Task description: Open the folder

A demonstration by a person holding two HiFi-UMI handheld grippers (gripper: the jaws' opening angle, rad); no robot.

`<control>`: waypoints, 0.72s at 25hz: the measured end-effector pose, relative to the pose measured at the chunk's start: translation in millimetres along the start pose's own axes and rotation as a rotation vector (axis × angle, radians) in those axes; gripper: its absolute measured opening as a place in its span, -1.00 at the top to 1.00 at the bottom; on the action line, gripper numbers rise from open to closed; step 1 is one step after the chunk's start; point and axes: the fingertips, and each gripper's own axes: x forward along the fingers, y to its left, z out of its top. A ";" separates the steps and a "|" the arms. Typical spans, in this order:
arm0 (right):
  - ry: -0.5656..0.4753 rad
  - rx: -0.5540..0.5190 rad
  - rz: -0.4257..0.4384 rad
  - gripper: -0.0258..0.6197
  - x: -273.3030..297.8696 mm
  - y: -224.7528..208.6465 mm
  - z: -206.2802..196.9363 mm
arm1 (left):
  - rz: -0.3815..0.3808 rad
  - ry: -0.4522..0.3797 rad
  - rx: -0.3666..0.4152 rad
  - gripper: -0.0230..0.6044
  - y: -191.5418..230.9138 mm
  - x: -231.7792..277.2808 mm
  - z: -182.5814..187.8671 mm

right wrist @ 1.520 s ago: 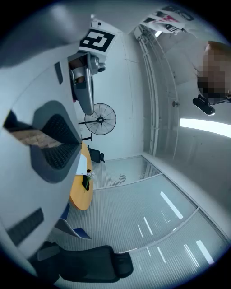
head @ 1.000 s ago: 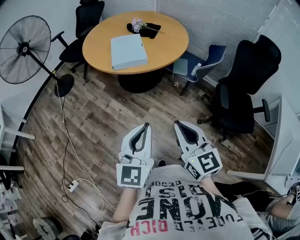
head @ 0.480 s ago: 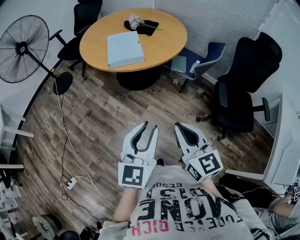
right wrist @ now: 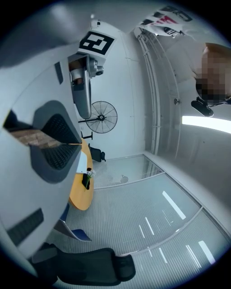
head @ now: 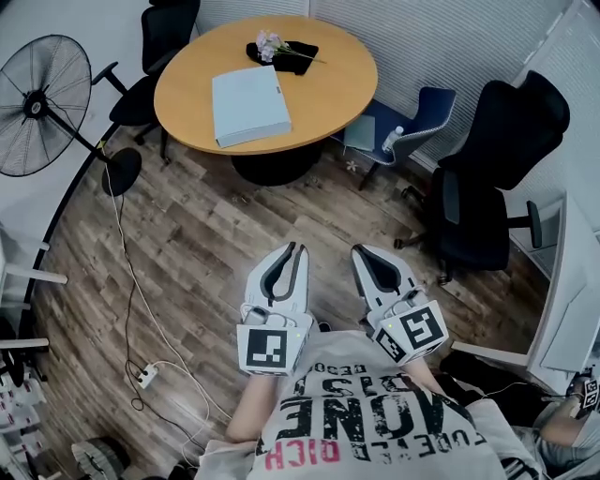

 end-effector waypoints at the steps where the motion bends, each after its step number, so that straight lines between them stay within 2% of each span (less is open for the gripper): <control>1: -0.001 0.000 -0.003 0.88 8.1 -2.0 3.4 | -0.002 0.003 -0.006 0.76 7.3 6.0 2.0; 8: -0.005 0.007 -0.025 0.88 62.3 -6.8 25.2 | -0.040 0.006 -0.030 0.76 54.1 38.2 20.9; 18: 0.000 0.057 -0.052 0.88 109.6 -1.6 16.6 | -0.060 0.017 -0.036 0.76 106.2 50.3 10.0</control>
